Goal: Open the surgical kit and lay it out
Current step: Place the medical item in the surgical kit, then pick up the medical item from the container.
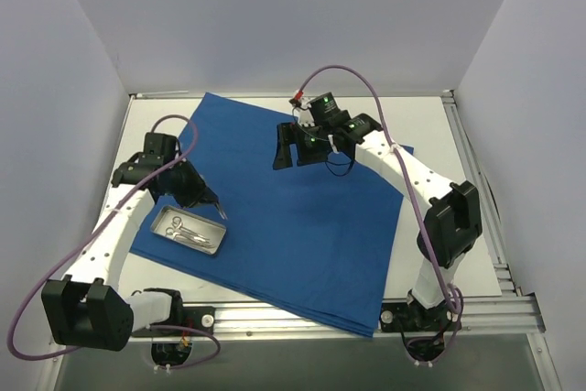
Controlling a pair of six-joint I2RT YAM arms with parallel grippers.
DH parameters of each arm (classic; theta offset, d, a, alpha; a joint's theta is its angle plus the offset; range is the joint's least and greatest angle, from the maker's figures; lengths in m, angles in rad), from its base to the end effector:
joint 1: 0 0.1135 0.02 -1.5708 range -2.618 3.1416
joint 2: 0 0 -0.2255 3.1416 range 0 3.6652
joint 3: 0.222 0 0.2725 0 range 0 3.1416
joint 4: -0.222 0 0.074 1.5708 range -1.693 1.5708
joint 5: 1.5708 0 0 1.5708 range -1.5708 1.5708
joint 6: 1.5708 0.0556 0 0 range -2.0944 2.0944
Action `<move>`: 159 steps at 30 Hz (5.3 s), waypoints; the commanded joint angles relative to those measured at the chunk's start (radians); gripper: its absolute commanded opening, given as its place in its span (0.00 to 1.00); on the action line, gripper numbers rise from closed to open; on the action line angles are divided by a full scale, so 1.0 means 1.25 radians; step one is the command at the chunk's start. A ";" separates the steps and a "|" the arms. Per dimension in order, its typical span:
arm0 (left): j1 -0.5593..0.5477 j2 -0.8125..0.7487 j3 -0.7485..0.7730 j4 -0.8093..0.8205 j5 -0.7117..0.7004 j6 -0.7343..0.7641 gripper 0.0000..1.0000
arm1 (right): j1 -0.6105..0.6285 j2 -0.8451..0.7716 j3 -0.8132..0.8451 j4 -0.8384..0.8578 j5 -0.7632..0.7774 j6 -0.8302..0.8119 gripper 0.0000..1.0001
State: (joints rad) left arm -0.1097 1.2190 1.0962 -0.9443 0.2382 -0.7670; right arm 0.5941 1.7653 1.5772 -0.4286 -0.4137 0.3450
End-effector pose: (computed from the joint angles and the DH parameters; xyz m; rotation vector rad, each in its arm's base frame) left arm 0.2722 -0.0432 0.2400 -0.7999 2.6057 -0.5927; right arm 0.3503 0.2636 0.2717 -0.5303 2.2386 0.9629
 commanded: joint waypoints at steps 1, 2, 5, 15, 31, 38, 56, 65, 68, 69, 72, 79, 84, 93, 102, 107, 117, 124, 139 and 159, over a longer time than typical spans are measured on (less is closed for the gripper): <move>-0.074 -0.008 0.011 0.156 0.109 0.034 0.02 | 0.019 0.014 0.073 0.047 -0.049 0.075 0.75; -0.092 -0.005 0.018 0.163 0.108 0.040 0.02 | 0.023 0.017 0.079 0.050 -0.045 0.082 0.73; -0.156 0.013 0.034 0.199 0.113 0.047 0.02 | 0.033 0.015 0.077 0.084 -0.029 0.124 0.71; -0.250 0.081 0.100 0.251 0.111 0.047 0.02 | 0.065 0.020 0.083 0.091 -0.024 0.160 0.67; -0.279 0.124 0.129 0.262 0.116 0.036 0.02 | 0.093 0.057 0.104 0.073 -0.045 0.140 0.55; -0.279 0.119 0.121 0.272 0.122 0.032 0.02 | 0.099 0.080 0.111 0.072 -0.054 0.136 0.47; -0.269 0.167 0.153 0.260 0.124 0.076 0.38 | 0.081 0.105 0.154 0.008 0.000 0.117 0.00; -0.184 0.121 0.109 0.222 0.113 0.130 0.69 | 0.010 0.118 0.124 -0.063 0.112 0.129 0.00; -0.150 0.113 0.107 0.174 0.079 0.168 0.69 | -0.017 0.136 0.121 -0.113 0.193 0.112 0.00; -0.143 0.113 0.106 0.158 0.073 0.177 0.69 | -0.046 0.141 0.118 -0.133 0.207 0.106 0.00; -0.120 0.113 0.090 0.148 0.063 0.201 0.69 | -0.112 0.154 0.096 -0.158 0.256 0.090 0.00; -0.098 0.138 0.080 0.155 0.073 0.223 0.69 | -0.250 0.198 0.089 -0.198 0.324 0.057 0.00; -0.085 0.164 0.096 0.157 0.082 0.232 0.69 | -0.335 0.230 0.088 -0.204 0.329 0.022 0.00; -0.056 0.181 0.101 0.149 0.110 0.239 0.68 | -0.415 0.301 0.109 -0.191 0.373 0.005 0.00; -0.040 0.178 0.110 0.130 0.114 0.242 0.68 | -0.440 0.328 0.087 -0.160 0.386 -0.005 0.00; -0.039 0.183 0.118 0.122 0.119 0.239 0.68 | -0.446 0.345 0.093 -0.149 0.392 -0.023 0.00; -0.034 0.177 0.110 0.116 0.121 0.239 0.68 | -0.448 0.383 0.099 -0.137 0.412 -0.050 0.00; -0.031 0.173 0.096 0.117 0.124 0.228 0.68 | -0.447 0.388 0.116 -0.150 0.414 -0.048 0.15; -0.031 0.122 0.069 0.103 0.087 0.199 0.68 | -0.432 0.354 0.162 -0.180 0.425 -0.061 0.32; 0.164 0.126 -0.053 -0.113 -0.143 0.075 0.57 | -0.169 0.102 0.222 -0.261 0.358 -0.081 0.39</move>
State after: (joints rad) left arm 0.0536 1.3716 1.0576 -1.0630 0.0578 -0.6437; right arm 0.3687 1.9697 1.8893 -0.7006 0.0555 0.2516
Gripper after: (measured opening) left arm 0.573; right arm 0.391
